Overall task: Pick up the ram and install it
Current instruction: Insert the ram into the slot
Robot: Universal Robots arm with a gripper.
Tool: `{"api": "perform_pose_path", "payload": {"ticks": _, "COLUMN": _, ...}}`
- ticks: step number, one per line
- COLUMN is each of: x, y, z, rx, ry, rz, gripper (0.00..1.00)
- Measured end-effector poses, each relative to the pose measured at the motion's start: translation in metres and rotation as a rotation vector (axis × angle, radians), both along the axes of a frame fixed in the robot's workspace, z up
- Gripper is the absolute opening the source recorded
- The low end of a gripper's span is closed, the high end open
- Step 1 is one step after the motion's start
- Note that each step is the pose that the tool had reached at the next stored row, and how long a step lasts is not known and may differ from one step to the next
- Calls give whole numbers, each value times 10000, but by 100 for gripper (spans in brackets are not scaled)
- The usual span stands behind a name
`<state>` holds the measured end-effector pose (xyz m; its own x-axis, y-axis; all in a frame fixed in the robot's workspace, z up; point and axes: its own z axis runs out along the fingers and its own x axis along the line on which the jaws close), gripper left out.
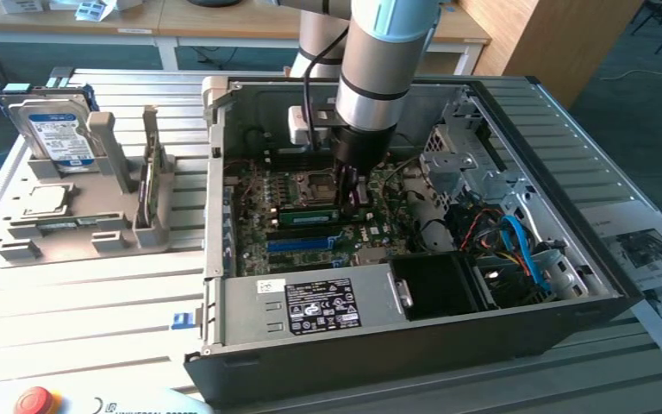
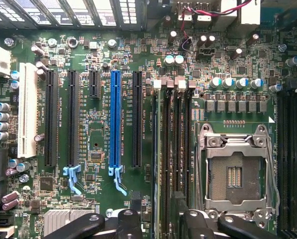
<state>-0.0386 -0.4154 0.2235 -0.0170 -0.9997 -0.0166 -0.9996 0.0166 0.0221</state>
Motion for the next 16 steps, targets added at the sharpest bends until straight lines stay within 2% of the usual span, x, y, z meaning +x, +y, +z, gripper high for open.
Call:
{"api": "perform_pose_path", "payload": {"ticks": 9, "x": 0, "y": 0, "z": 15, "rx": -1, "ry": 0, "rz": 0, "gripper": 37}}
{"api": "perform_pose_path", "payload": {"ticks": 16, "x": 0, "y": 0, "z": 124, "rx": 1, "ry": 0, "rz": 0, "gripper": 37}}
